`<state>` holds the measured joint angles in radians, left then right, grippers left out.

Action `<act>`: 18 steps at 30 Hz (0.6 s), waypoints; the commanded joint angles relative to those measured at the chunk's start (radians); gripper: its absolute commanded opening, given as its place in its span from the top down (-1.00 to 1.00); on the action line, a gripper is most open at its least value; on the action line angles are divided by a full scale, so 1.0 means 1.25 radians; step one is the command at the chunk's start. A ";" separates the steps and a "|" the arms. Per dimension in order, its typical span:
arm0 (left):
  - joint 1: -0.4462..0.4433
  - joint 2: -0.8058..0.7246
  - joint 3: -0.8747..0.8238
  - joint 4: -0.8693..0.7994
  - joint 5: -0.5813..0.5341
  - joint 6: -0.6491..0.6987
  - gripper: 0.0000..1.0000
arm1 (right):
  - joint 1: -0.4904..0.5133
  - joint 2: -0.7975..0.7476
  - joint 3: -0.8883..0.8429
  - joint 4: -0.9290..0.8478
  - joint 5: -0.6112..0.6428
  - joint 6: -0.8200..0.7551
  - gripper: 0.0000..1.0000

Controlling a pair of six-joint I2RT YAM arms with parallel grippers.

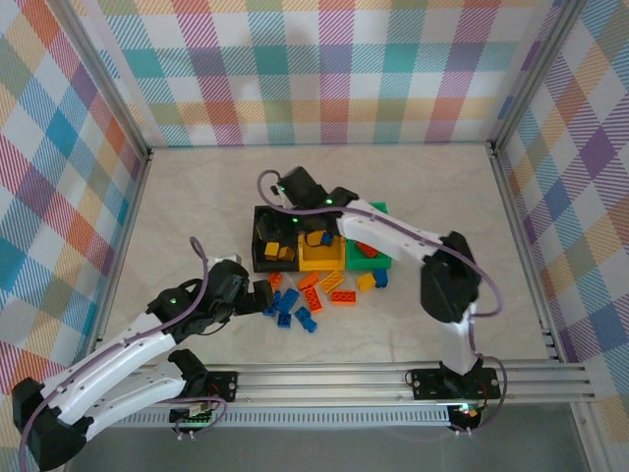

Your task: Sort the legos into containers by color

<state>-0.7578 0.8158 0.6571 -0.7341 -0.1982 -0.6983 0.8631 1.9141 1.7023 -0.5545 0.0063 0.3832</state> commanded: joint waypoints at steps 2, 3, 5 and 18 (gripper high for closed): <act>-0.006 0.077 -0.017 0.075 0.045 0.035 -0.90 | -0.003 -0.175 -0.179 0.071 0.002 0.075 -0.73; -0.006 0.096 -0.021 0.091 0.051 0.040 -0.86 | -0.004 -0.202 -0.221 0.080 0.002 0.083 -0.74; -0.006 0.148 -0.027 0.132 0.063 0.052 -0.65 | -0.003 -0.269 -0.309 0.095 0.006 0.100 -0.74; -0.033 0.356 -0.017 0.188 0.021 0.069 -0.11 | -0.003 -0.481 -0.569 0.102 0.067 0.150 -0.76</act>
<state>-0.7898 1.2648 0.6403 -0.5156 -0.1425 -0.6098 0.8631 1.3506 1.0080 -0.4526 0.0635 0.5434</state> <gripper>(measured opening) 0.560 0.877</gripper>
